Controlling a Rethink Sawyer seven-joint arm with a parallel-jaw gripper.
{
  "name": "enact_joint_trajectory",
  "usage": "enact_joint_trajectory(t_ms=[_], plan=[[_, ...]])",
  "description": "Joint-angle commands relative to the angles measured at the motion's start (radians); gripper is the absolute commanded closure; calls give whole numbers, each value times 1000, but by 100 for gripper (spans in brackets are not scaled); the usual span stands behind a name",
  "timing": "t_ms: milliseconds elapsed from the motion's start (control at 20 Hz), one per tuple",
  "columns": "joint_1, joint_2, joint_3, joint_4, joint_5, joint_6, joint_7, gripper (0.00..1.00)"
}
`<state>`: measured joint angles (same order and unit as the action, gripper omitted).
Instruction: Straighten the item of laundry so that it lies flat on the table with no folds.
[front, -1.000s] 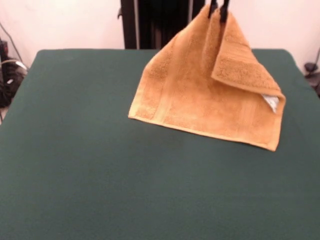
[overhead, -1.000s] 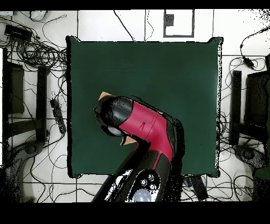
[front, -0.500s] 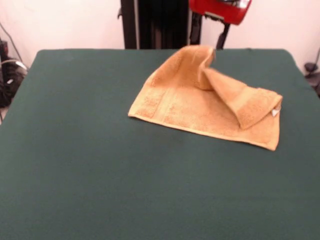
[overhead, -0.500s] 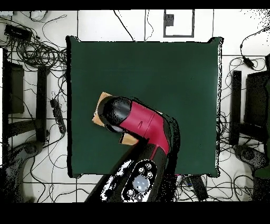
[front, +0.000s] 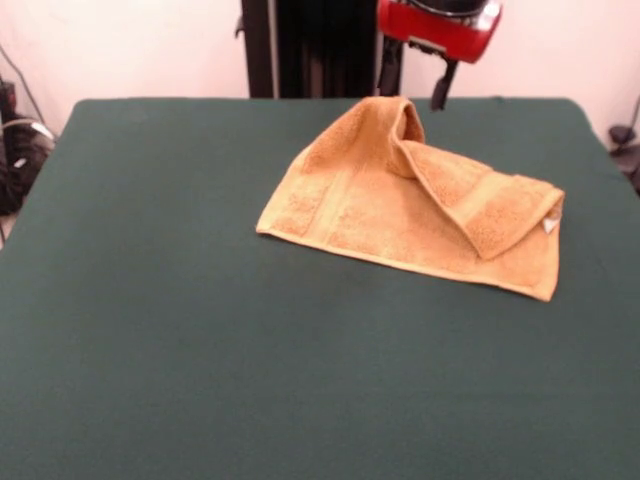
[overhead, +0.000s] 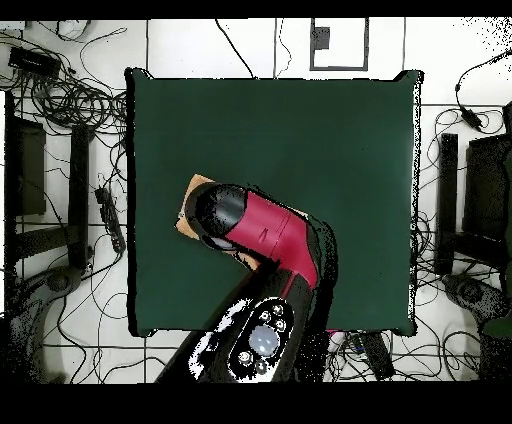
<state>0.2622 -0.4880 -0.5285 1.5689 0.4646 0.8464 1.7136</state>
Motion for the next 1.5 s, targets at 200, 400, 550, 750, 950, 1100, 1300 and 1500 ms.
enact_joint_trajectory(t_ms=[200,400,550,750,950,1100,1300,1500], plan=[[5,95,11,-172,-42,70,300,0],[10,157,-64,-239,-78,-64,315,0],[13,173,-86,-252,-86,-106,320,0],[7,187,-92,-277,-70,-102,308,0],[8,235,-73,-285,-36,-153,333,0],[6,285,-37,-284,-4,-197,357,0],[12,332,-10,-282,28,-211,391,0],[15,347,11,-273,62,-195,413,0]])
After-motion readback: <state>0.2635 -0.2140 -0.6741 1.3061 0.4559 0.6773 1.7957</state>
